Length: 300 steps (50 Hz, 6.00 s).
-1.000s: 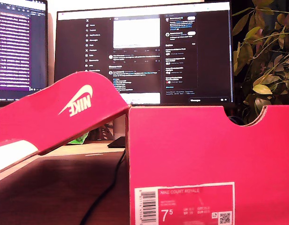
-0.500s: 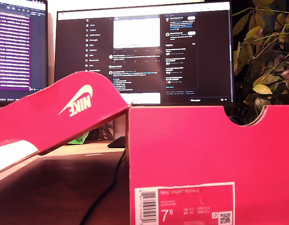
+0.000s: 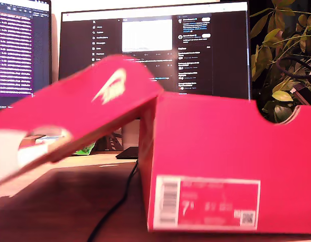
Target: Close the red shoebox by pushing the lid with your left arm and holding the box in place with your right arm
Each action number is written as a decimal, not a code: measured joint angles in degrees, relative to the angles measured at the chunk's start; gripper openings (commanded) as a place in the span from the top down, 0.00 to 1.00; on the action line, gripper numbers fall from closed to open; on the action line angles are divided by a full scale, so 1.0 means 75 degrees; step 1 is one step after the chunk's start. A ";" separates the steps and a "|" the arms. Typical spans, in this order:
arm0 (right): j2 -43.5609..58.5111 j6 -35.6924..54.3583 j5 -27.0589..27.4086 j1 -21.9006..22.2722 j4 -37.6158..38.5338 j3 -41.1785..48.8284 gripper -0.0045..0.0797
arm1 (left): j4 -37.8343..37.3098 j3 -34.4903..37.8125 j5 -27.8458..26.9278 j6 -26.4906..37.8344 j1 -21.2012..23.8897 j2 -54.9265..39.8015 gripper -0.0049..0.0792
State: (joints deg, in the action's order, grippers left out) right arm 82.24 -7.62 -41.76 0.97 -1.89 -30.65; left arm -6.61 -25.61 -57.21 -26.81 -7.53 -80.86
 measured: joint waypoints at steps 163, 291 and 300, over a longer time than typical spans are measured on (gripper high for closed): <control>0.0125 0.0172 0.0417 -0.0950 0.0085 0.0000 0.96 | 0.0475 -0.3914 0.1883 -0.1037 0.3978 0.2667 0.96; -0.0341 0.1999 0.0860 -0.1227 -0.2250 -0.2457 0.96 | 0.1020 -0.3893 0.4100 0.1824 0.5697 0.2317 0.96; -0.1230 0.2011 0.1682 -0.1224 -0.1982 -0.2384 0.96 | 0.0061 -0.3893 0.4905 0.2687 0.5648 0.2433 0.96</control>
State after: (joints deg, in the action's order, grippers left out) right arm 73.01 7.46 -29.15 -8.21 -16.75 -48.53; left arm -6.15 -54.81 -20.43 -6.66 34.83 -62.61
